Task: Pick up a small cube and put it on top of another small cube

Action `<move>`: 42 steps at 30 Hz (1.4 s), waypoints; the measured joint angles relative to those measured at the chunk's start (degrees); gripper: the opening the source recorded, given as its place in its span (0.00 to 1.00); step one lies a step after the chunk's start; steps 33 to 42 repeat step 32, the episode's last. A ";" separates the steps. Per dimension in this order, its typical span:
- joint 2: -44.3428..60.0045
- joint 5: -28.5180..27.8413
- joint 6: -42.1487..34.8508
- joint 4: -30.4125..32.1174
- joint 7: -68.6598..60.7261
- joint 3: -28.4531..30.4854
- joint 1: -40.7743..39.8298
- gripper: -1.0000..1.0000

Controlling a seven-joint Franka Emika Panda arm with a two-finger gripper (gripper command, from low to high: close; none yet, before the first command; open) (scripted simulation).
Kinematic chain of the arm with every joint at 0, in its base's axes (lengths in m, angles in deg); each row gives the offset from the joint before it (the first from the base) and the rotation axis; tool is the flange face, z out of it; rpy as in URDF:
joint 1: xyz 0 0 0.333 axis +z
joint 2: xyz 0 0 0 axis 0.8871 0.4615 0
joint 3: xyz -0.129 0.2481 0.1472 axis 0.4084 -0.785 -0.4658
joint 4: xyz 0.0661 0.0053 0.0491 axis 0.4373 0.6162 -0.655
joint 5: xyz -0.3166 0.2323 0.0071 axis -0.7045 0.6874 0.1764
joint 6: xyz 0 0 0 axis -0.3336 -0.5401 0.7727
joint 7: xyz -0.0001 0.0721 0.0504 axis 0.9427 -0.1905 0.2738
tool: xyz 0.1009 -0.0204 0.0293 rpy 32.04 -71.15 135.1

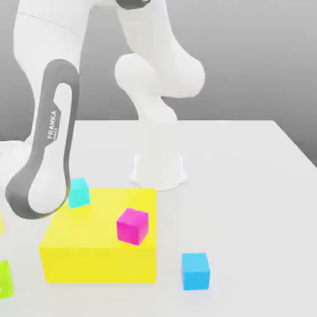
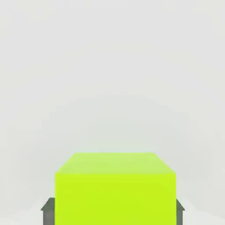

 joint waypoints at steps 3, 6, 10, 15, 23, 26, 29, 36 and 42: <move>-5.61 -2.64 -4.20 1.34 1.87 2.13 1.61 0.00; -11.82 -5.07 -7.09 4.44 0.33 1.28 3.75 0.00; -20.18 -7.97 -10.39 9.20 -3.20 -1.21 6.55 0.00; -30.58 -11.18 -14.48 15.22 -8.04 -4.18 11.97 0.00; -47.15 -15.96 -21.01 24.83 -16.02 -8.73 16.86 0.00; -46.82 -16.55 -17.93 27.52 -17.52 -9.64 17.74 0.00; -42.13 -16.49 -11.25 29.51 -17.85 -9.75 17.81 1.00; -42.13 -16.49 -11.25 29.51 -17.85 -9.75 17.81 1.00; -42.13 -16.49 -11.25 29.51 -17.85 -9.75 17.81 1.00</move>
